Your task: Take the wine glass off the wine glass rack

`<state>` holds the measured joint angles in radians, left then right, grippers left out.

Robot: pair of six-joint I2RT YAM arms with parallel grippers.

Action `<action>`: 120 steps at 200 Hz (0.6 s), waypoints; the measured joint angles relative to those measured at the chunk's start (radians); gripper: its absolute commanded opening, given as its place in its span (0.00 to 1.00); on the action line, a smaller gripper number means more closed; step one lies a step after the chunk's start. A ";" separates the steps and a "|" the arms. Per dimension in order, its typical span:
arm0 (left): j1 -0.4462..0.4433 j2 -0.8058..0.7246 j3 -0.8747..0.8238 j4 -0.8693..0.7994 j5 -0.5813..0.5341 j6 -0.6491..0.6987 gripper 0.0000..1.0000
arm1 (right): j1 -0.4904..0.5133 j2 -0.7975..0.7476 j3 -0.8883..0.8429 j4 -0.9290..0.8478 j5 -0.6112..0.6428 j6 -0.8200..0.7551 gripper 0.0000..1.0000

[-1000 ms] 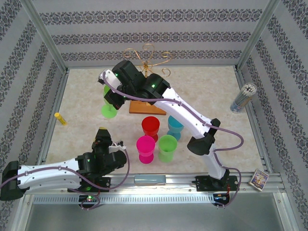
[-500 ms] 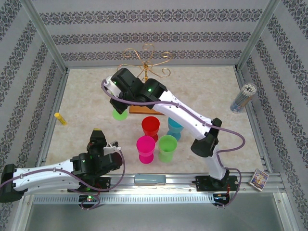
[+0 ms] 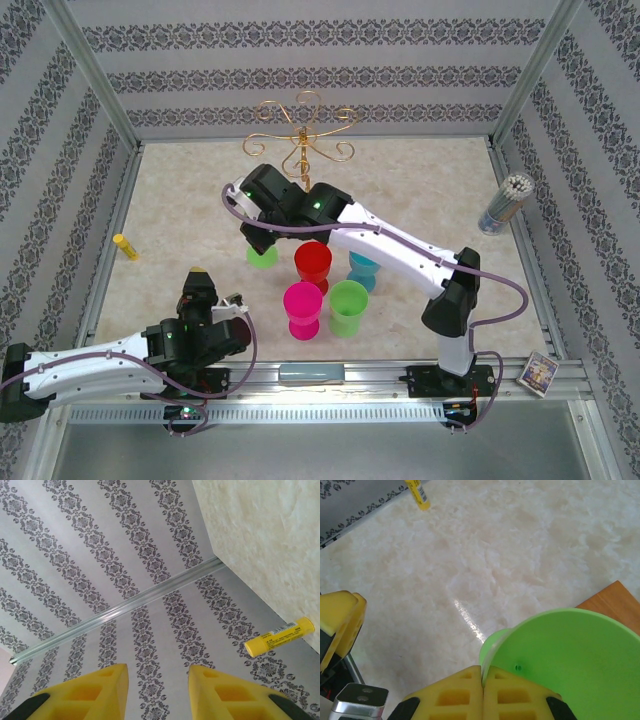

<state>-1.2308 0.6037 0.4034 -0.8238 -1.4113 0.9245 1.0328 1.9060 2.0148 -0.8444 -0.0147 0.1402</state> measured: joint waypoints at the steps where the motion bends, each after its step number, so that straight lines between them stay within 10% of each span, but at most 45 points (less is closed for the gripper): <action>1: 0.000 0.000 0.000 -0.002 0.000 -0.001 0.37 | 0.001 0.000 -0.001 0.001 0.000 0.000 0.00; 120: 0.000 -0.017 0.019 -0.084 0.000 -0.043 0.37 | 0.052 -0.031 -0.225 0.086 0.041 0.085 0.00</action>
<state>-1.2308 0.5869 0.4221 -0.9073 -1.4117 0.8810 1.0847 1.8748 1.7893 -0.7586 0.0261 0.2256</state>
